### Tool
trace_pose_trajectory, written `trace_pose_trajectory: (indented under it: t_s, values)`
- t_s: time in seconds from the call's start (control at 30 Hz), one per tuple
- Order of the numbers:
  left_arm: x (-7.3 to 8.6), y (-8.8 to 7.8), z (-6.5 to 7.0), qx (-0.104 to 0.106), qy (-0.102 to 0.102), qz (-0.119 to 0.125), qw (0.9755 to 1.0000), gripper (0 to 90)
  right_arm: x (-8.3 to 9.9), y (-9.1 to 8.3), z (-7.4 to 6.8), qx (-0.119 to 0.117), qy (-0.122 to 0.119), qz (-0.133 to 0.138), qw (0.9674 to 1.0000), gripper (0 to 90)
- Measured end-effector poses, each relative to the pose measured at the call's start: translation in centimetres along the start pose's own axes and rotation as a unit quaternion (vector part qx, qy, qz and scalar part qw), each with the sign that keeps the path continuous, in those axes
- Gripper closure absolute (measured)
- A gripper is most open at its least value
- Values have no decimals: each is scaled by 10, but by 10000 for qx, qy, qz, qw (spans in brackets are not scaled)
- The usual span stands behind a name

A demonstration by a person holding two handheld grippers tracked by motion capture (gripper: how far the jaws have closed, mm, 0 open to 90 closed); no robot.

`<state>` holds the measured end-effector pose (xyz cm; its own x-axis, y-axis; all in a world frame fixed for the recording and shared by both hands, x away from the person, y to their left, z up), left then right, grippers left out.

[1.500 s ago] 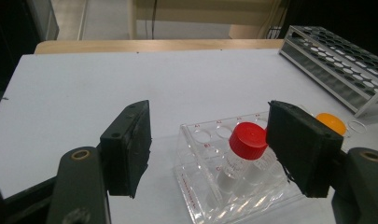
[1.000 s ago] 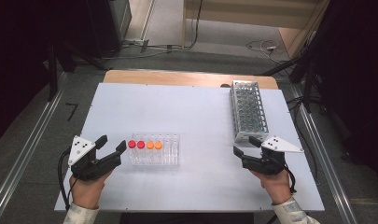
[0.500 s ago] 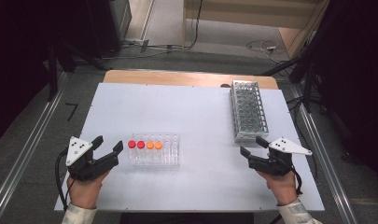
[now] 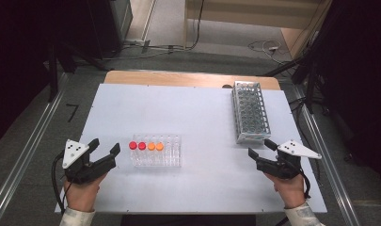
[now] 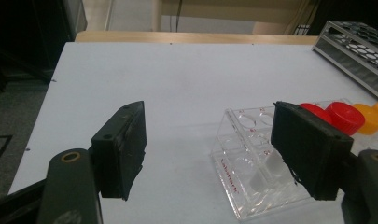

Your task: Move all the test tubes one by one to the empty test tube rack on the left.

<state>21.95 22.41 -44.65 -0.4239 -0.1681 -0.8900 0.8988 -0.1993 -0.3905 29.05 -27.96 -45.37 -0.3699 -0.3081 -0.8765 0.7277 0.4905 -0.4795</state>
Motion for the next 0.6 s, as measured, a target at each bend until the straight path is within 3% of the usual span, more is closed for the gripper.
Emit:
trace_pose_trajectory:
  t_s: [0.6]
  values:
    - [7, 2, -8, -143, 17, -138, 9998, 240, 14, -12, 19, 337, 38, -71, 9994, 233]
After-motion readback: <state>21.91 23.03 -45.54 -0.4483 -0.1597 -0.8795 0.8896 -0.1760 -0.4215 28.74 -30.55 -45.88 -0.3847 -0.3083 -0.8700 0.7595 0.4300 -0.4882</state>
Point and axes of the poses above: each handheld gripper's, and its own axes: y roughly forward along the jaws, x roughly out of its underside, z roughly to its right, the point moved 3 cm from there along y, roughly forward along the jaws, and after that the axes turned 6 degrees about -y, right-handed, at the moved point
